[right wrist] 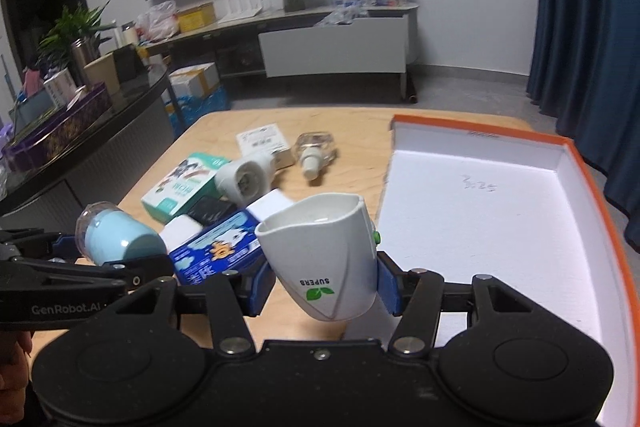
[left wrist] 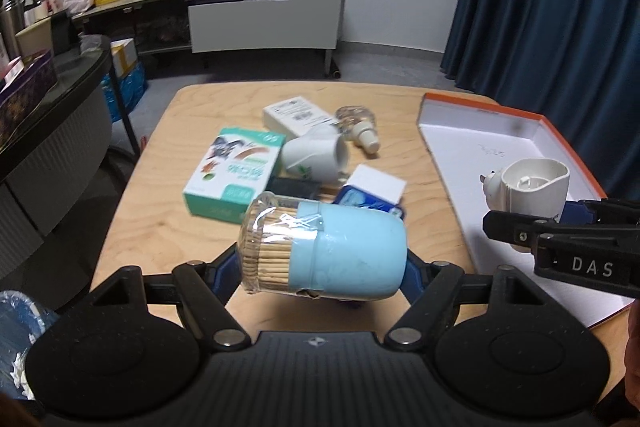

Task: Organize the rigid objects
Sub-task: 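Carry the cup into the orange-rimmed box with the right gripper while the left gripper carries the jar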

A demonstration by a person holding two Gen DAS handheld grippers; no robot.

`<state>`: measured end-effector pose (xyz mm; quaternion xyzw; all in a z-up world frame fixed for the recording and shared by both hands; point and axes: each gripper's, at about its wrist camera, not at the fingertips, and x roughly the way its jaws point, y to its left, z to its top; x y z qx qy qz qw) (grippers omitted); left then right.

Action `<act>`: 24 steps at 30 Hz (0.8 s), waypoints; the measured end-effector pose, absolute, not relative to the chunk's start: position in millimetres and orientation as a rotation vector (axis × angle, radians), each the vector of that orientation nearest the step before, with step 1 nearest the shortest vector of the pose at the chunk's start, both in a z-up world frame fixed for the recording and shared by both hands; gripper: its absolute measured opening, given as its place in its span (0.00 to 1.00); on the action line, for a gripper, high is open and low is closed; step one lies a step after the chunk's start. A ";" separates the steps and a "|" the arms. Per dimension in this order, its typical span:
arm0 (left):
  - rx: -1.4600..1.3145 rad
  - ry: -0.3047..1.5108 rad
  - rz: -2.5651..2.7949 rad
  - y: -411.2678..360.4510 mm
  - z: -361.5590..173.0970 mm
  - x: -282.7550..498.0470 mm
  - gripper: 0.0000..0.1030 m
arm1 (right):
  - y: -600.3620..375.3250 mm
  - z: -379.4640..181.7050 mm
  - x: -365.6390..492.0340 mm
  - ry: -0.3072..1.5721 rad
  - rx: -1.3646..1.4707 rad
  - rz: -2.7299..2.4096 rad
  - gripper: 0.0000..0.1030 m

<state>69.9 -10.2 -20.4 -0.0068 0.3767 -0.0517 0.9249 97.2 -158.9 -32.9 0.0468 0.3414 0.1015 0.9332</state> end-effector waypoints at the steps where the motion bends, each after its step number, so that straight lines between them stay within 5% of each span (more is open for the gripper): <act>1: -0.013 0.774 -0.115 -13.4 -19.7 71.4 0.75 | -163.0 -31.9 96.7 0.697 0.101 0.200 0.63; 24: 0.041 0.777 -0.269 -98.3 -13.7 107.1 0.75 | -253.6 -27.4 107.1 0.680 0.177 0.031 0.63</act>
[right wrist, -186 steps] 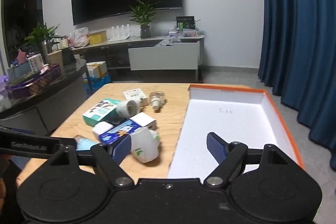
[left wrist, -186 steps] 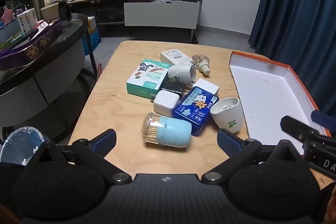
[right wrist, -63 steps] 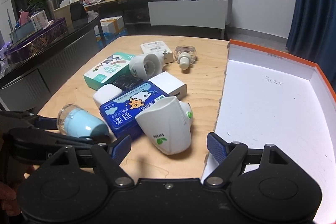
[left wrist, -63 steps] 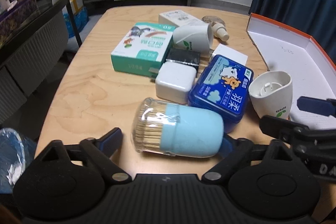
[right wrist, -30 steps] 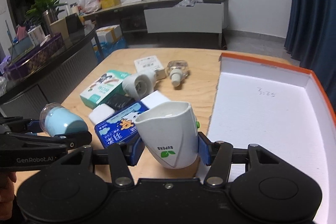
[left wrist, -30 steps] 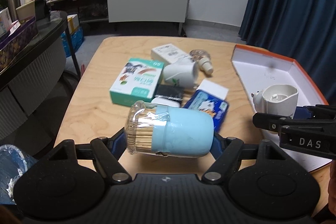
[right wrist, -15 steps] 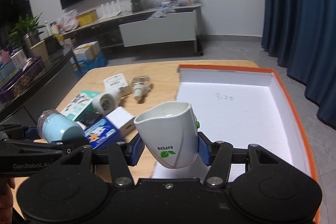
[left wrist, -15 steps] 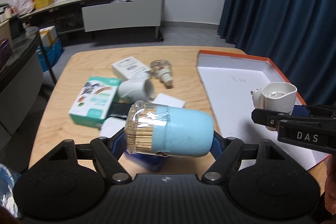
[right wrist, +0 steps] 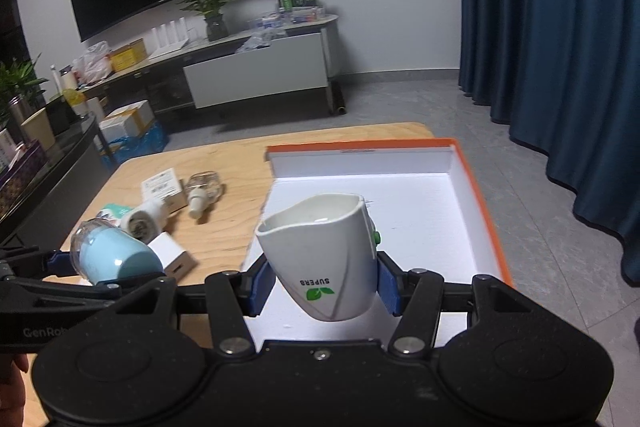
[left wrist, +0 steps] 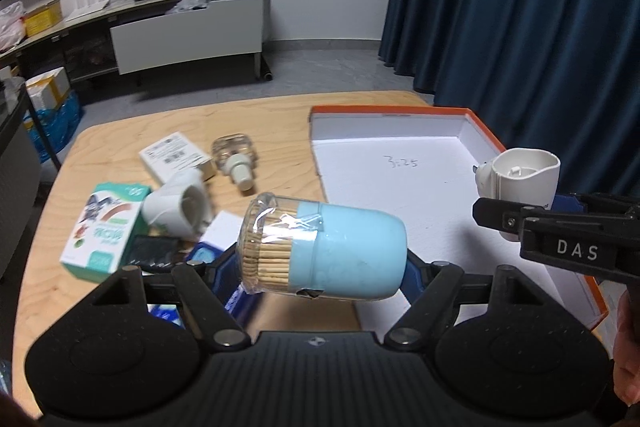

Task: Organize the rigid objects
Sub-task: 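Carry the cup into the orange-rimmed box with the right gripper while the left gripper carries the jar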

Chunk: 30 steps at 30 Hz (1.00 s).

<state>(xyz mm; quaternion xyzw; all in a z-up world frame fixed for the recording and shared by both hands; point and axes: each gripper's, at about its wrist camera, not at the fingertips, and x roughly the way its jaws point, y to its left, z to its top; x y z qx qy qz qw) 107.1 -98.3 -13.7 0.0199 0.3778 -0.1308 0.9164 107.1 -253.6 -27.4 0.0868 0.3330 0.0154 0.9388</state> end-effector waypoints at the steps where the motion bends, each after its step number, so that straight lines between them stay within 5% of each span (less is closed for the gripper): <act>1: 0.044 0.781 -0.274 -101.9 -15.2 109.5 0.75 | -256.5 -28.5 108.7 0.684 0.178 0.026 0.63; 21: 0.061 0.838 -0.340 -161.0 -44.8 181.9 0.75 | -313.6 -58.1 209.9 0.816 0.225 -0.039 0.63; 26: 0.025 0.853 -0.354 -174.8 -51.5 209.6 0.76 | -324.5 -47.0 223.6 0.704 0.244 -0.065 0.76; 30: -0.003 0.842 -0.400 -186.4 -46.1 221.0 0.78 | -332.0 -32.3 209.8 0.637 0.251 -0.095 0.76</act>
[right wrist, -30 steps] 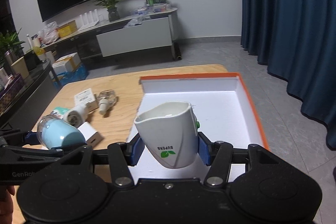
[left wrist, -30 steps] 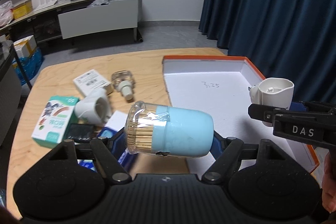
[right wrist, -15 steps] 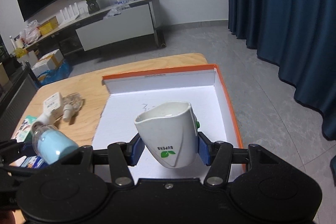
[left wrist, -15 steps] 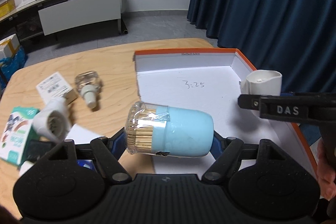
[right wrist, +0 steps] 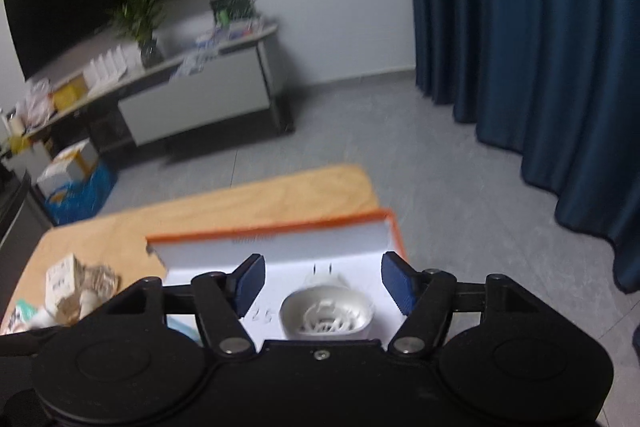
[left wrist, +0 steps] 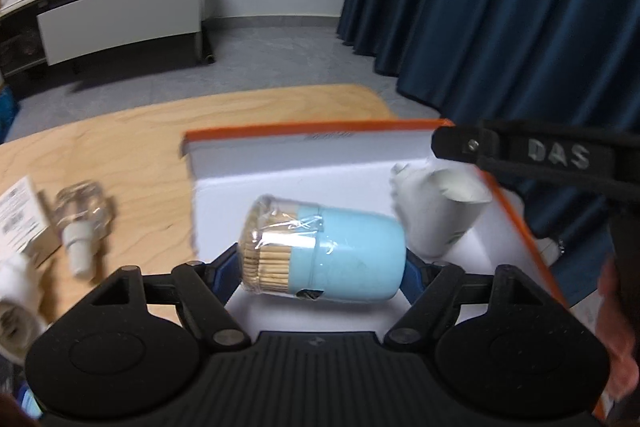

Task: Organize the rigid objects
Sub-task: 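Carry the cup into the orange-rimmed box with the right gripper while the left gripper carries the jar, then move the right gripper back over the blue box on the table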

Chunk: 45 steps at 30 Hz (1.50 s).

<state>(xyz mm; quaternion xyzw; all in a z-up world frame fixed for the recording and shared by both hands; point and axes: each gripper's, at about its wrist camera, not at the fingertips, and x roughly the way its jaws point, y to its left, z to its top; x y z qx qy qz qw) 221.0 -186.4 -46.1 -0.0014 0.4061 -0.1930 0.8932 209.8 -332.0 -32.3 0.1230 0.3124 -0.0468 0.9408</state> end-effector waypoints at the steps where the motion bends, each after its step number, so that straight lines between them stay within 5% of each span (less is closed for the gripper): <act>1: -0.004 0.834 -0.407 -187.9 -43.7 220.4 0.85 | -333.1 -30.1 205.2 0.632 0.248 -0.091 0.76; 13: 0.030 0.801 -0.295 -145.6 -14.9 165.9 0.96 | -303.7 -11.1 148.0 0.606 0.228 -0.063 0.78; 45: -0.093 0.762 0.086 56.9 -10.4 68.0 0.98 | -114.3 -26.7 104.7 0.727 0.148 0.253 0.80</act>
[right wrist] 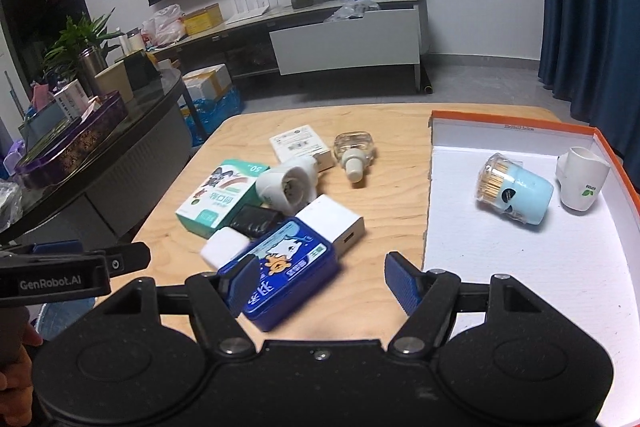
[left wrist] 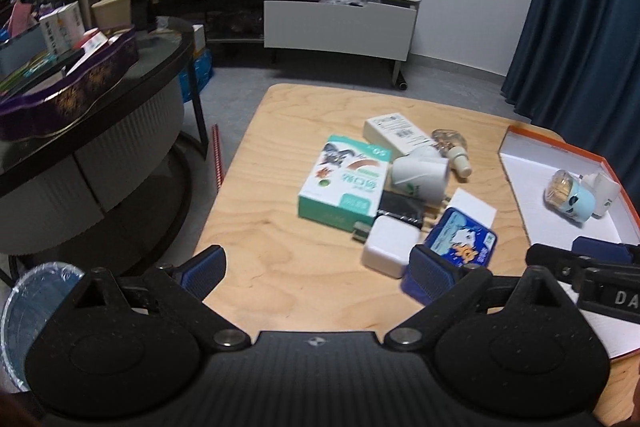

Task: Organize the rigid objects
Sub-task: 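Move the right gripper back over the blue box on the table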

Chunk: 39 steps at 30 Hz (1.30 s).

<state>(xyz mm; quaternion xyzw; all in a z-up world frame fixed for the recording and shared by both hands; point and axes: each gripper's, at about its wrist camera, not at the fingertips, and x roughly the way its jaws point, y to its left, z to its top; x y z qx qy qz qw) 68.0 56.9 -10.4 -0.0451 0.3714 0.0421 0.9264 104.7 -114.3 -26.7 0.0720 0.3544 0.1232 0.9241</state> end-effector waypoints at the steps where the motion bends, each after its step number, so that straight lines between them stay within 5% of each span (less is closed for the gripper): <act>1: -0.095 0.762 0.087 59.3 -11.9 66.6 0.98 | -112.6 -26.9 103.7 0.728 0.147 0.255 0.80; 39: -0.097 0.813 0.088 85.6 -31.5 90.1 0.98 | -62.2 -53.6 138.9 0.858 0.272 0.160 0.81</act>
